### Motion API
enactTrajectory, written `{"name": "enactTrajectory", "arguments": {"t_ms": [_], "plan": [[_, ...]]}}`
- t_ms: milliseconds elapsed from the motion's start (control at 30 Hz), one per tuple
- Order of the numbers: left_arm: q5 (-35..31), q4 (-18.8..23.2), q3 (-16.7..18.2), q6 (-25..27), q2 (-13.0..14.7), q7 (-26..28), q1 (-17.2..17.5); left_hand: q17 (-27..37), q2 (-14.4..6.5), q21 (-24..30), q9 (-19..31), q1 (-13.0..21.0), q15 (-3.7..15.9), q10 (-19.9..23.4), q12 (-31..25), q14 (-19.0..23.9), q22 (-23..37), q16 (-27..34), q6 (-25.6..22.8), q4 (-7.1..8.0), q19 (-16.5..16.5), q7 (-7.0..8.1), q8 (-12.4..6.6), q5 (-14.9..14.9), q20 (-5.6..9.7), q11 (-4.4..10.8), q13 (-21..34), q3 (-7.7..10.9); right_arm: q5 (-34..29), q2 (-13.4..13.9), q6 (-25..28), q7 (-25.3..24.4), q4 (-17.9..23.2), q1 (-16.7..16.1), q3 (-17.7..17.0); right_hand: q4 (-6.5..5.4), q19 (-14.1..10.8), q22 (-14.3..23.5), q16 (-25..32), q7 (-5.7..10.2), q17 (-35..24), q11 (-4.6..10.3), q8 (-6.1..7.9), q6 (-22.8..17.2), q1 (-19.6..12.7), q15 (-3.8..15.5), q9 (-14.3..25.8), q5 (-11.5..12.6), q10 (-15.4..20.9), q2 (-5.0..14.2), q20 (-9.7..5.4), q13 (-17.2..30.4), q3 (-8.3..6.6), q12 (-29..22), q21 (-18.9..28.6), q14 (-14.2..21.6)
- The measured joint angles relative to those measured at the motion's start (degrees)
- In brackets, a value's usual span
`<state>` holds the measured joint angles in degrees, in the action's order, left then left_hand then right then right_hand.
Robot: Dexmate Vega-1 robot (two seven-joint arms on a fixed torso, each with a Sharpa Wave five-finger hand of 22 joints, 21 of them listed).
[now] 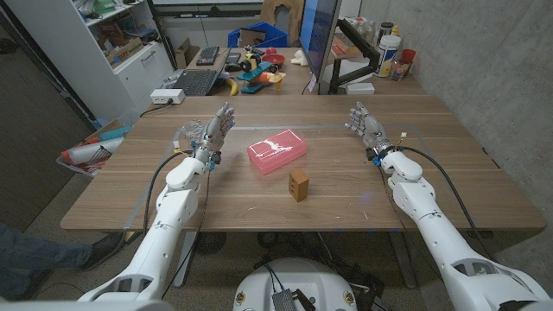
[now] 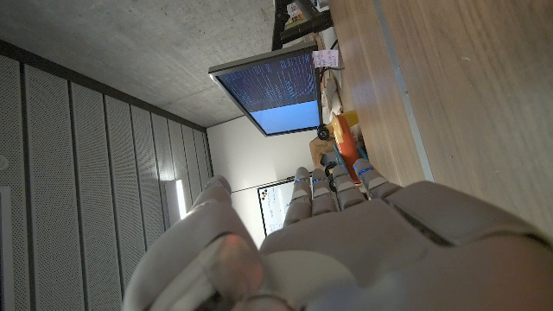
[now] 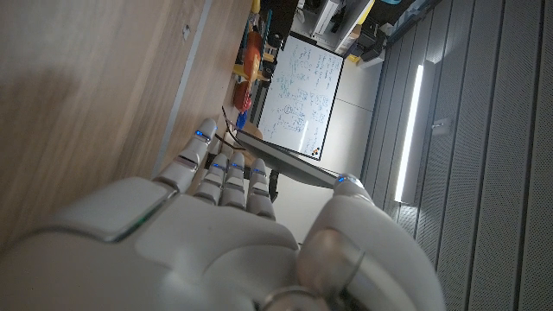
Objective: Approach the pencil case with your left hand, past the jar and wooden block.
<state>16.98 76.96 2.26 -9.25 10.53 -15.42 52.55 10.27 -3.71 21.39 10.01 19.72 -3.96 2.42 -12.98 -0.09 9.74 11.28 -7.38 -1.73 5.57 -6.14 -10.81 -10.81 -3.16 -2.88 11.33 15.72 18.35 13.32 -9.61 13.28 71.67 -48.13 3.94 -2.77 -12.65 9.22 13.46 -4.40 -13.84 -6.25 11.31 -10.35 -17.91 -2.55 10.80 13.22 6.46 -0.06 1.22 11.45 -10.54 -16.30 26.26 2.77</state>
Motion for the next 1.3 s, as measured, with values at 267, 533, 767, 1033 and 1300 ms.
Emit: {"name": "enactTrajectory", "arguments": {"t_ms": [267, 533, 767, 1033, 1300], "plan": [[-1.6, 1.1, 1.7, 0.7, -1.0, -1.1, 0.5, 0.0, 0.0, -0.2, 0.0, 0.0, 0.0, 0.1, 0.0, 0.0, 0.0, 0.0, -0.2, 0.0, 0.0, 0.22, 0.0, 0.0, 0.0, -0.12, 0.0, 0.0, -1.7, -1.6, 0.3, 1.1, -0.5, 0.4, -1.4, 0.0, 0.0, 0.0, 0.0, 0.31, 0.3, 0.0, 0.0, -0.3, 0.0, 0.0, 0.0, 0.0, 0.0, 0.0, 0.0, 0.0, 0.0, 0.0, -0.4, 0.0], [-2.8, 2.1, 2.3, 0.7, -1.4, -1.7, 1.1, 0.0, -0.3, -0.4, 0.0, 0.3, 0.0, 0.2, 0.0, 0.0, 0.0, 0.0, -0.3, 0.0, -0.1, 0.31, 0.0, 0.0, -0.37, -0.21, 0.0, 0.0, -2.5, -2.3, 0.5, 1.8, -0.7, 0.5, -2.2, 0.0, -0.2, 0.0, 0.0, 0.31, 0.3, 0.01, 0.0, -0.3, 0.0, 0.0, 0.0, 0.0, 0.0, 0.0, -0.21, 0.0, 0.0, 0.3, -0.7, 0.0], [-4.1, 3.2, 2.5, 0.4, -1.6, -1.7, 1.7, 0.0, -0.3, -0.4, 0.3, 0.3, 0.0, 0.2, 0.0, 0.0, 0.0, 0.0, -0.3, -0.24, -0.2, 0.31, 0.0, 0.0, -0.68, -0.21, 0.0, 0.24, -2.9, -2.8, 0.7, 2.2, -0.7, 0.5, -2.8, 0.0, -0.2, 0.0, 0.0, 0.3, 0.3, 0.01, 0.0, -0.3, 0.0, 0.0, 0.0, 0.0, 0.0, 0.0, -0.21, 0.0, 0.0, 0.3, -0.7, 0.0], [-4.7, 4.2, 2.6, -0.1, -1.7, -1.7, 2.3, 0.0, -0.3, -0.9, 0.3, 0.3, 0.0, 0.2, 0.0, 0.0, 0.0, 0.0, -0.3, -0.24, -0.2, 0.31, 0.0, 0.0, -0.68, -0.21, 0.0, 0.24, -3.1, -3.1, 0.7, 2.6, -1.0, 0.5, -3.3, 0.0, -0.2, 0.3, 0.0, 0.3, 0.3, 0.01, 0.0, -0.3, 0.0, 0.01, 0.0, 0.0, 0.0, 0.0, -0.21, 0.0, 0.0, 0.3, -0.7, 0.0], [-7.0, 6.2, 2.4, -1.0, -1.4, -0.8, 3.3, 0.0, -0.3, -0.9, 0.3, 0.3, 0.0, 0.2, 0.0, 0.0, 0.0, 0.0, -0.3, -0.24, -0.2, 0.31, 0.0, 0.0, -0.67, -0.21, 0.0, 0.24, -3.3, -3.5, 0.4, 3.0, -1.6, 0.6, -3.6, 0.0, -0.2, 0.3, 0.0, 0.3, 0.3, 0.01, 0.0, -0.3, 0.0, 0.01, 0.0, 0.0, 0.0, 0.0, -0.2, -0.3, 0.0, 0.7, -1.1, 0.0]]}}
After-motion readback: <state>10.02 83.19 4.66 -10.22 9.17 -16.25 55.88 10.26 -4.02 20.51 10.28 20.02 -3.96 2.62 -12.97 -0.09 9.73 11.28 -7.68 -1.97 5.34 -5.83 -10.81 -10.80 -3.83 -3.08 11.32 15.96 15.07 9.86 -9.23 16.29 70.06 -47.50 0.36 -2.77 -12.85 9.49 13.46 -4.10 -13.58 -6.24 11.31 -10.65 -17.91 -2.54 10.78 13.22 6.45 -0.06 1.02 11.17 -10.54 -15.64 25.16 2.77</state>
